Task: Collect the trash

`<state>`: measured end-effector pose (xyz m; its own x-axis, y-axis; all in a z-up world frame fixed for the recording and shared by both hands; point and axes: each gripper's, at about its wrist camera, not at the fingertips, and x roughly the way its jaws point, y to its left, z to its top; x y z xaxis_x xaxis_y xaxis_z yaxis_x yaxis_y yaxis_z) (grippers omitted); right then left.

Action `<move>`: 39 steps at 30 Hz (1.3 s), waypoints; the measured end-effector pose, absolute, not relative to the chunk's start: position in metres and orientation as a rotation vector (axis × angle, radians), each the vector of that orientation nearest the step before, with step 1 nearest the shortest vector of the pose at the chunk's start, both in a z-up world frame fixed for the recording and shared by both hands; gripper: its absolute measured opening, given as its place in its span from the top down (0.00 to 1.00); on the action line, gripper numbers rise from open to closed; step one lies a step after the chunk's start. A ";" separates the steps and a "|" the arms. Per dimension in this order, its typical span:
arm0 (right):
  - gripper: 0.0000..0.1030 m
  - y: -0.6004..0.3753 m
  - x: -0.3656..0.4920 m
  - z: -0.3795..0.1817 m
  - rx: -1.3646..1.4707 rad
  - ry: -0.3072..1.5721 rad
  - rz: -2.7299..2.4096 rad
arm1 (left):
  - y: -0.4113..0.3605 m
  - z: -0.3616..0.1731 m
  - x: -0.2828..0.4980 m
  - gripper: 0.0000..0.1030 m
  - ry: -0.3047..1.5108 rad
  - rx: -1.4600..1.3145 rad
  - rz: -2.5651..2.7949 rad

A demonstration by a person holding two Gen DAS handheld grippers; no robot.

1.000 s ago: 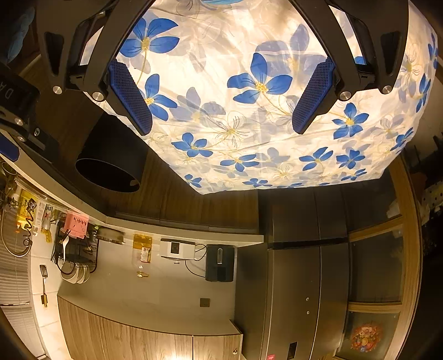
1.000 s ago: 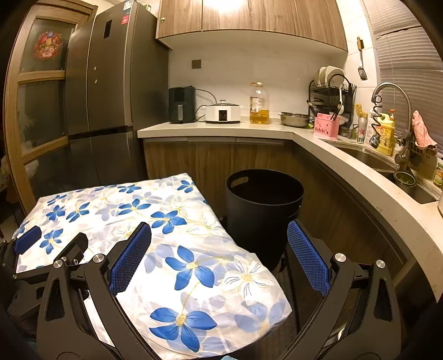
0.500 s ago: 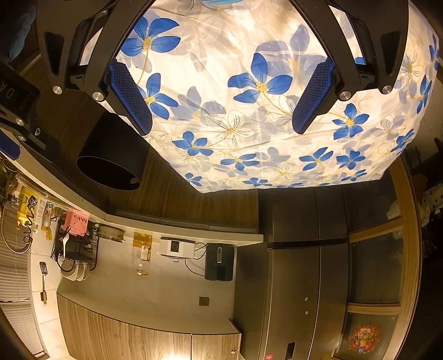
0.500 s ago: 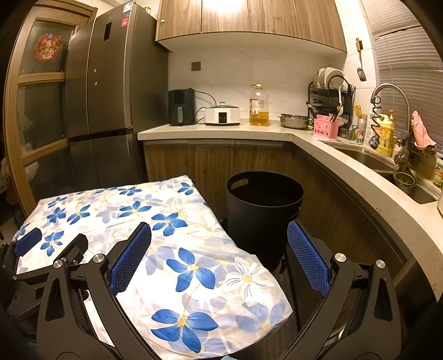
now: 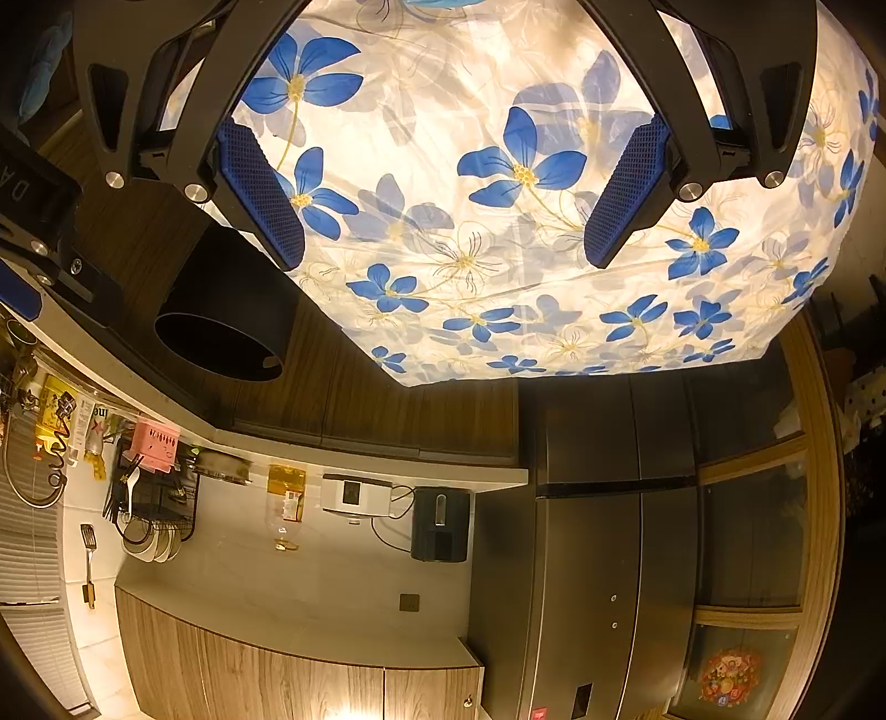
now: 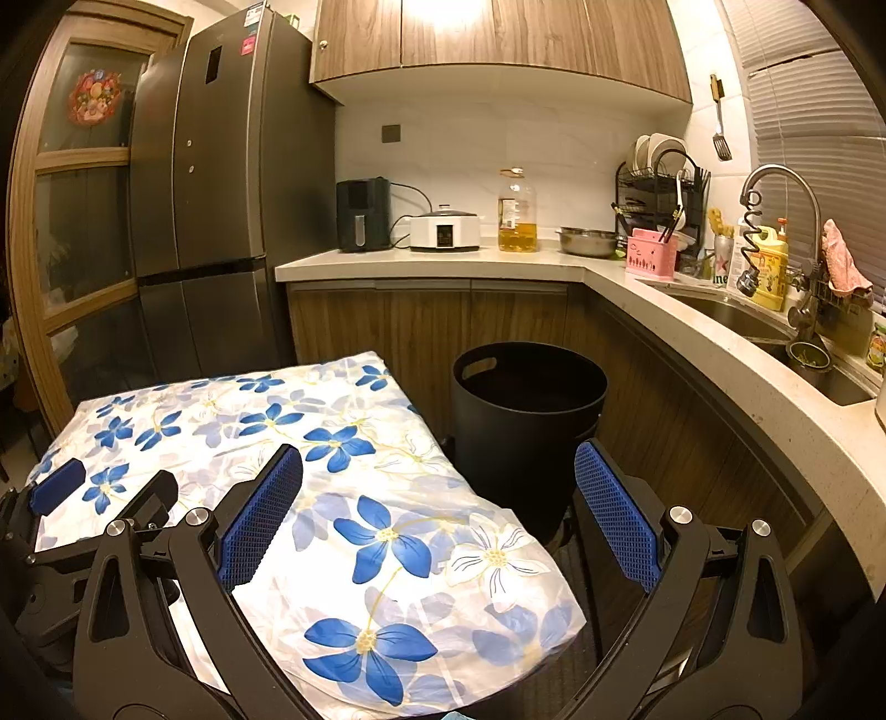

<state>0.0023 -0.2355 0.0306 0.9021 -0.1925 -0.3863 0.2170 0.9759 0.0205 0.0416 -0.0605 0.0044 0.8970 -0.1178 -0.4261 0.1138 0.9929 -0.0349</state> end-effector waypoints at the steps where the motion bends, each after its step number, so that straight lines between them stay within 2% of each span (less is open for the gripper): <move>1: 0.05 -0.235 0.002 0.031 0.064 0.393 -0.213 | -0.060 0.004 0.042 0.06 0.441 -0.009 -0.121; 15: 0.05 -0.236 0.002 0.031 0.065 0.392 -0.213 | -0.061 0.005 0.042 0.06 0.434 -0.003 -0.122; 24: 0.06 -0.234 0.002 0.032 0.068 0.388 -0.214 | -0.064 0.004 0.044 0.28 0.440 0.030 -0.126; 35: 0.05 -0.233 0.003 0.033 0.077 0.391 -0.214 | -0.060 0.004 0.044 0.28 0.439 0.028 -0.110; 39: 0.05 -0.233 0.003 0.033 0.078 0.389 -0.216 | -0.059 0.004 0.044 0.24 0.435 0.038 -0.101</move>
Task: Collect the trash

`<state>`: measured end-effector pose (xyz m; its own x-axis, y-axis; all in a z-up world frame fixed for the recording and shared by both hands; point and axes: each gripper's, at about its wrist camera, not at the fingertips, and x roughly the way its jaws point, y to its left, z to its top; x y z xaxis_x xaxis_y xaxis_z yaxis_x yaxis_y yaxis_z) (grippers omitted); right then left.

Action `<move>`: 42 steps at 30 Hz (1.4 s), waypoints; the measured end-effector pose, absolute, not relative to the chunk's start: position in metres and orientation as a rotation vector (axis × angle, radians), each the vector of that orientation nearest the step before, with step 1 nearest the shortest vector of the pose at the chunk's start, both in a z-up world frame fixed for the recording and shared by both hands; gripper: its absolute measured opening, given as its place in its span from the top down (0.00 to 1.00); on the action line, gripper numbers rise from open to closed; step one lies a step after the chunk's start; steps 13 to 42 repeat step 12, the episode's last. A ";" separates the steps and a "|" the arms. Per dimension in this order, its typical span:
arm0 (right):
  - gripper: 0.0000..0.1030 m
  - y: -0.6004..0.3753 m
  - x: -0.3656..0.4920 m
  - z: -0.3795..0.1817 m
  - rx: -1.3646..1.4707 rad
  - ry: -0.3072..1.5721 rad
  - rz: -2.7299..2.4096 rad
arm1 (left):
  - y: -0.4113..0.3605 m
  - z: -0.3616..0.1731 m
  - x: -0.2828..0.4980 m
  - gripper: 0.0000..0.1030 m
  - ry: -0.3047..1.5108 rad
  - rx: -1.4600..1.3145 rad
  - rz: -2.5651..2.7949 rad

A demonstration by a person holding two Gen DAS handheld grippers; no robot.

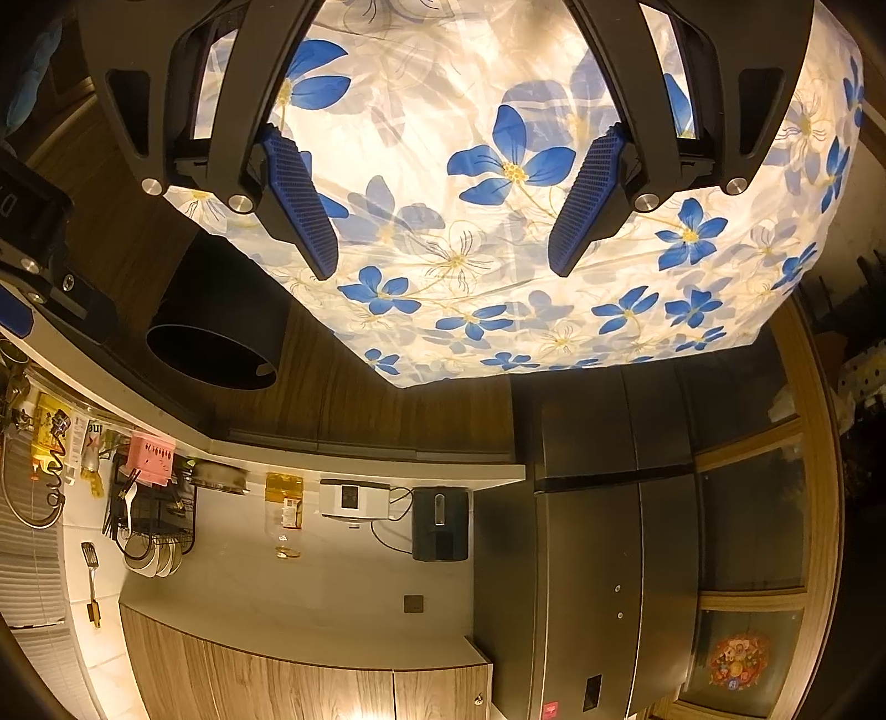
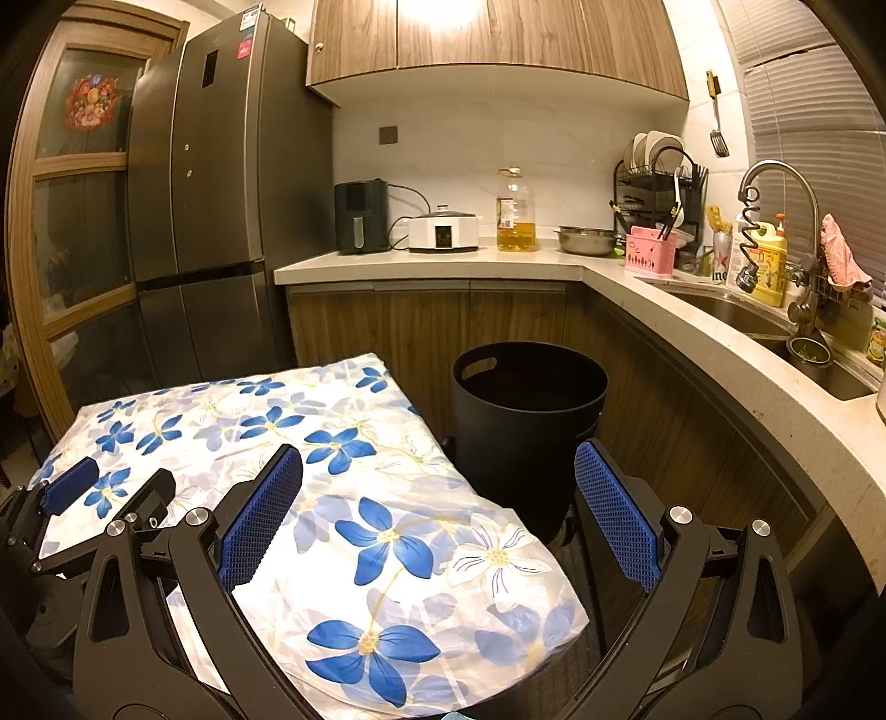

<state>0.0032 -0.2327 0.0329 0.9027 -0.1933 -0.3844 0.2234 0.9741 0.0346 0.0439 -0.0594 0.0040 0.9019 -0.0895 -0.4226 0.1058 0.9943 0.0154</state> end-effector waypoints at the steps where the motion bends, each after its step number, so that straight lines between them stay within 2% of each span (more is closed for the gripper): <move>1: 0.05 -0.233 0.003 0.033 0.081 0.390 -0.216 | -0.059 0.004 0.044 0.22 0.434 0.042 -0.099; 9: 0.05 -0.236 0.004 0.033 0.098 0.384 -0.221 | -0.060 0.006 0.039 0.07 0.415 0.051 -0.086; 42: 0.05 -0.239 0.003 0.033 0.103 0.382 -0.221 | -0.057 0.008 0.038 0.07 0.410 0.036 -0.091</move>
